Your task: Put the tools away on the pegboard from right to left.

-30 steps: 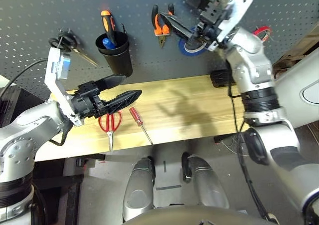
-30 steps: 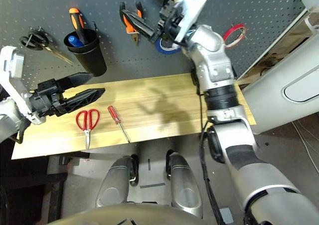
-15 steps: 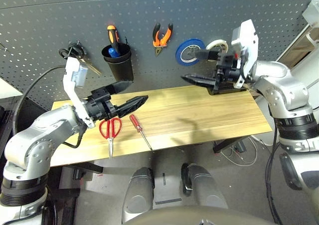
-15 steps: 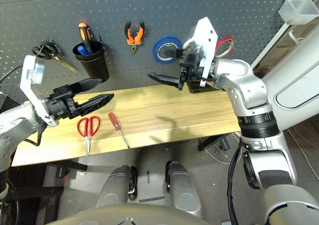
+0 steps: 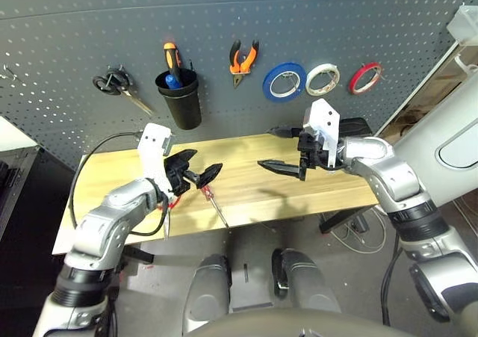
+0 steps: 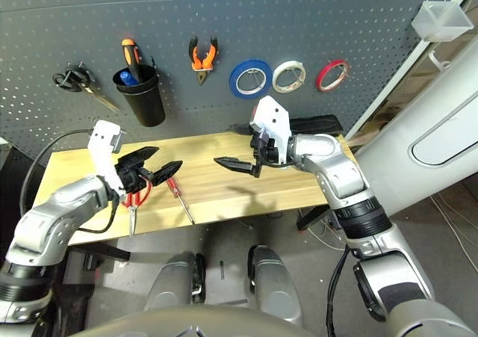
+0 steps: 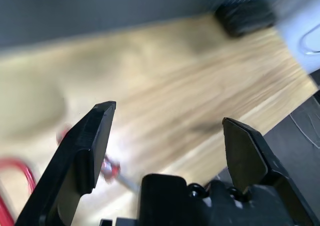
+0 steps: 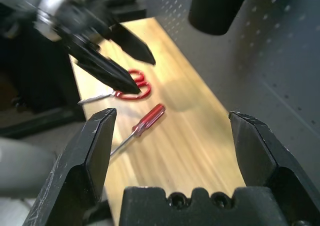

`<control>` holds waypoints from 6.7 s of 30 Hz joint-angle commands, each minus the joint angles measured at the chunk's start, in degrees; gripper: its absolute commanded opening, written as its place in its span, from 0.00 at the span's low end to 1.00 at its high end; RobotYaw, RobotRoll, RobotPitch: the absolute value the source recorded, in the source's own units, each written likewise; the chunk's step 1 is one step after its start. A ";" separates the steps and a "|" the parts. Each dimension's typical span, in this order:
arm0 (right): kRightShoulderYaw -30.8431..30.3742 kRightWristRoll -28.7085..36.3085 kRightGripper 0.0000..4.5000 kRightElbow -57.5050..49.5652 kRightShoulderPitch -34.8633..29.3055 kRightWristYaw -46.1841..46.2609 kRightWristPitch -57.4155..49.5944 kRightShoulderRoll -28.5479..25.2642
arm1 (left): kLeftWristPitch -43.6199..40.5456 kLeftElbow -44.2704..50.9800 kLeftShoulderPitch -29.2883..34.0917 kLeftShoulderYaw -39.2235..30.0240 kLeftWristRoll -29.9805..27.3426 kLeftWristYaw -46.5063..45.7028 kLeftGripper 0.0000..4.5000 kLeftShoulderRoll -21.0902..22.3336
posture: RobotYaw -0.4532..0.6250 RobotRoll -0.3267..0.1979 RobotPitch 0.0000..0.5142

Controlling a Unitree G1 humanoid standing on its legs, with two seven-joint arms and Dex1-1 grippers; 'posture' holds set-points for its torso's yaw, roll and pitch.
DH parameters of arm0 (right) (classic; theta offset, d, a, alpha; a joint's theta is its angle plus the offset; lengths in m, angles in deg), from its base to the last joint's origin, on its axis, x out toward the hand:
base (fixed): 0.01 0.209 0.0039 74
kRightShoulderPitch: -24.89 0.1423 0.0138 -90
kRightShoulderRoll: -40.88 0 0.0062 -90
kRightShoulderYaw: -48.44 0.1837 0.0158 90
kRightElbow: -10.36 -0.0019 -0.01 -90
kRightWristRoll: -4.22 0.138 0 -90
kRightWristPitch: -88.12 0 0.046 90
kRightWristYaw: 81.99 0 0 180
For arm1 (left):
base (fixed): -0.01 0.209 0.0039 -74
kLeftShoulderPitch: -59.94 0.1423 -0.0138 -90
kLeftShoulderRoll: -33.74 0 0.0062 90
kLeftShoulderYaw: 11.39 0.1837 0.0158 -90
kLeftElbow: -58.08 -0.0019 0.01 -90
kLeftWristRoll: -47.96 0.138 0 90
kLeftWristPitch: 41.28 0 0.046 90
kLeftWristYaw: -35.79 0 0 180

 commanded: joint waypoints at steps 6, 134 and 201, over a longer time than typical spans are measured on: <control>1.45 1.45 1.00 -2.82 -4.85 -4.92 1.56 -5.13 | 1.74 -18.48 -7.06 1.50 9.54 -8.03 1.00 -8.65 | 0.43 0.62 0.20; 20.18 21.86 1.00 1.79 1.76 -13.11 -5.88 -8.32 | -2.08 10.33 -28.24 -24.43 -12.38 6.40 0.99 18.55 | 0.53 0.62 0.18; 9.25 18.26 1.00 -19.46 -14.49 -5.15 -9.01 -8.42 | 24.84 -41.12 -3.25 -17.89 13.82 -12.02 0.47 -4.33 | 0.35 0.62 0.60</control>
